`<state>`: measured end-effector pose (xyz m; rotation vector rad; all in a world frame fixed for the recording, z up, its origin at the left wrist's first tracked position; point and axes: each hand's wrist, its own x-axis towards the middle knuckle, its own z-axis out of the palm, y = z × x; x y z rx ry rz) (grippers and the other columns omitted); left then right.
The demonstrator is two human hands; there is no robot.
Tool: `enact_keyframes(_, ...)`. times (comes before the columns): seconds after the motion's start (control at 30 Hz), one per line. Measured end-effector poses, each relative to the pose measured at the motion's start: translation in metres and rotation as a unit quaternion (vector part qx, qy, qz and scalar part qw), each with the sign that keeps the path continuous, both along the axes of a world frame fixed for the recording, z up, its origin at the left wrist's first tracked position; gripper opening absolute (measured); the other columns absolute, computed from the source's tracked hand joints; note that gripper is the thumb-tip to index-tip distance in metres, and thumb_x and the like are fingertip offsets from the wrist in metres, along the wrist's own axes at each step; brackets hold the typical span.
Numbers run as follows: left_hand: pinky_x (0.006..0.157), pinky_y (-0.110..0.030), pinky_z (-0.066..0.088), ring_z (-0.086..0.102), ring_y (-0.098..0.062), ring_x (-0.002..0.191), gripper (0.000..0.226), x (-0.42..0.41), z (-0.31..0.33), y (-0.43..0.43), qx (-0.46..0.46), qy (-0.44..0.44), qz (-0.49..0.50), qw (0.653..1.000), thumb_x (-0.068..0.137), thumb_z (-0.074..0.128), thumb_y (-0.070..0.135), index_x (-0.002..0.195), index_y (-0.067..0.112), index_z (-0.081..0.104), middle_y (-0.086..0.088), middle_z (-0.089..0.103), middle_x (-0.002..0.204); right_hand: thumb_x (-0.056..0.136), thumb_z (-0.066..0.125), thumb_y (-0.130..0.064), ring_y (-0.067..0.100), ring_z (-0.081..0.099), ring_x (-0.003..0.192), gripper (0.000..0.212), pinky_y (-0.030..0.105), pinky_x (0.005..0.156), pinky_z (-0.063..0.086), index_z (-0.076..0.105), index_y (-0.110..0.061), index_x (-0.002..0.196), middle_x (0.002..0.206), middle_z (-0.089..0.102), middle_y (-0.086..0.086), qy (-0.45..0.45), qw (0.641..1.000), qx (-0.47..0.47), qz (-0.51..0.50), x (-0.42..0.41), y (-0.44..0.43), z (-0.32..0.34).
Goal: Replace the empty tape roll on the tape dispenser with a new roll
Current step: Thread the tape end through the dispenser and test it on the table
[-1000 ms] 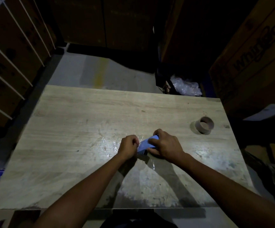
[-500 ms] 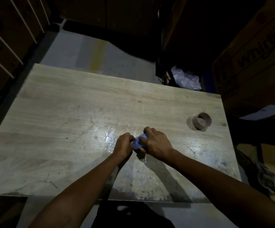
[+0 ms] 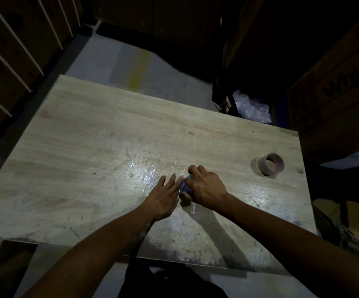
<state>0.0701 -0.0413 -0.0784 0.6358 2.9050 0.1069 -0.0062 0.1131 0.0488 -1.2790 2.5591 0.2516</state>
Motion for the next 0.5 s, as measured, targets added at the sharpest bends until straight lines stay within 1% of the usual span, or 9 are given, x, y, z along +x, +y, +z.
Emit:
enact_keyframes(0.07,0.117,-0.06,0.019,0.016,-0.038,0.151,0.06,0.0,0.002,-0.001,-0.009,-0.027,0.004,1.0,0.102,0.026,0.037,0.153,0.006,0.029,-0.019,0.024,0.163,0.091,0.057,-0.048,0.031,0.054,0.111,0.045,0.042,0.072,0.056,0.065,-0.014,0.118,0.137,0.051,0.015,0.0,1.0,0.013,0.007,-0.001,-0.005,0.001)
enact_keyframes(0.1,0.119,-0.06,0.015,0.012,-0.037,0.153,0.061,0.0,0.003,0.0,-0.014,-0.04,0.0,0.999,0.102,0.025,0.038,0.154,0.007,0.027,-0.019,0.021,0.164,0.092,0.056,-0.045,0.032,0.054,0.111,0.042,0.042,0.072,0.056,0.065,-0.013,0.118,0.137,0.052,0.015,0.003,1.0,0.017,0.014,-0.001,-0.008,0.002)
enact_keyframes(0.2,0.121,-0.061,0.008,0.004,-0.034,0.155,0.06,-0.002,0.005,0.001,-0.012,-0.075,-0.009,0.997,0.1,0.029,0.038,0.152,0.01,0.031,-0.018,0.021,0.164,0.094,0.054,-0.038,0.033,0.056,0.102,0.037,0.037,0.064,0.048,0.067,-0.009,0.112,0.119,0.061,0.014,0.01,0.999,0.036,0.035,-0.001,-0.021,0.005)
enact_keyframes(0.27,0.12,-0.063,0.015,0.015,-0.032,0.153,0.055,-0.003,0.01,0.0,0.037,-0.076,0.003,0.996,0.098,0.035,0.038,0.146,0.013,0.042,-0.014,0.038,0.157,0.095,0.054,-0.038,0.033,0.056,0.101,0.035,0.036,0.062,0.039,0.069,-0.01,0.109,0.115,0.061,0.013,0.004,0.998,0.056,0.041,-0.002,-0.033,0.008)
enact_keyframes(0.3,0.118,-0.063,0.02,0.026,-0.031,0.15,0.051,-0.003,0.013,-0.002,0.067,-0.074,0.008,0.995,0.097,0.039,0.037,0.142,0.014,0.048,-0.012,0.049,0.15,0.095,0.054,-0.038,0.033,0.056,0.101,0.034,0.035,0.062,0.036,0.07,-0.011,0.108,0.115,0.061,0.013,0.001,0.997,0.069,0.045,-0.002,-0.04,0.011)
enact_keyframes(0.37,0.113,-0.064,0.031,0.049,-0.029,0.136,0.045,-0.001,0.013,-0.004,0.112,-0.046,0.006,0.993,0.093,0.049,0.038,0.128,0.013,0.061,-0.007,0.068,0.128,0.094,0.054,-0.035,0.034,0.056,0.1,0.031,0.034,0.063,0.034,0.071,-0.012,0.107,0.113,0.061,0.013,-0.009,0.995,0.094,0.044,-0.002,-0.056,0.016)
enact_keyframes(0.4,0.111,-0.062,0.035,0.056,-0.029,0.127,0.042,0.001,0.012,-0.004,0.124,-0.044,0.01,0.991,0.091,0.053,0.039,0.122,0.013,0.064,-0.005,0.073,0.117,0.095,0.054,-0.033,0.033,0.056,0.1,0.03,0.034,0.064,0.033,0.071,-0.012,0.107,0.112,0.061,0.013,-0.015,0.993,0.107,0.041,-0.002,-0.065,0.017)
enact_keyframes(0.43,0.109,-0.06,0.039,0.06,-0.028,0.121,0.041,0.002,0.013,-0.005,0.13,-0.066,0.019,0.989,0.091,0.054,0.042,0.119,0.014,0.064,-0.003,0.074,0.111,0.095,0.054,-0.03,0.032,0.057,0.1,0.028,0.033,0.065,0.034,0.071,-0.013,0.109,0.112,0.062,0.012,-0.016,0.992,0.122,0.041,-0.001,-0.074,0.019)
enact_keyframes(0.5,0.107,-0.05,0.045,0.062,-0.025,0.119,0.046,0.005,0.01,-0.006,0.158,-0.089,0.054,0.982,0.094,0.047,0.049,0.126,0.017,0.058,-0.002,0.074,0.113,0.097,0.052,-0.027,0.029,0.06,0.098,0.026,0.032,0.066,0.034,0.072,-0.016,0.107,0.108,0.066,0.008,-0.003,0.988,0.146,0.056,0.002,-0.092,0.02)
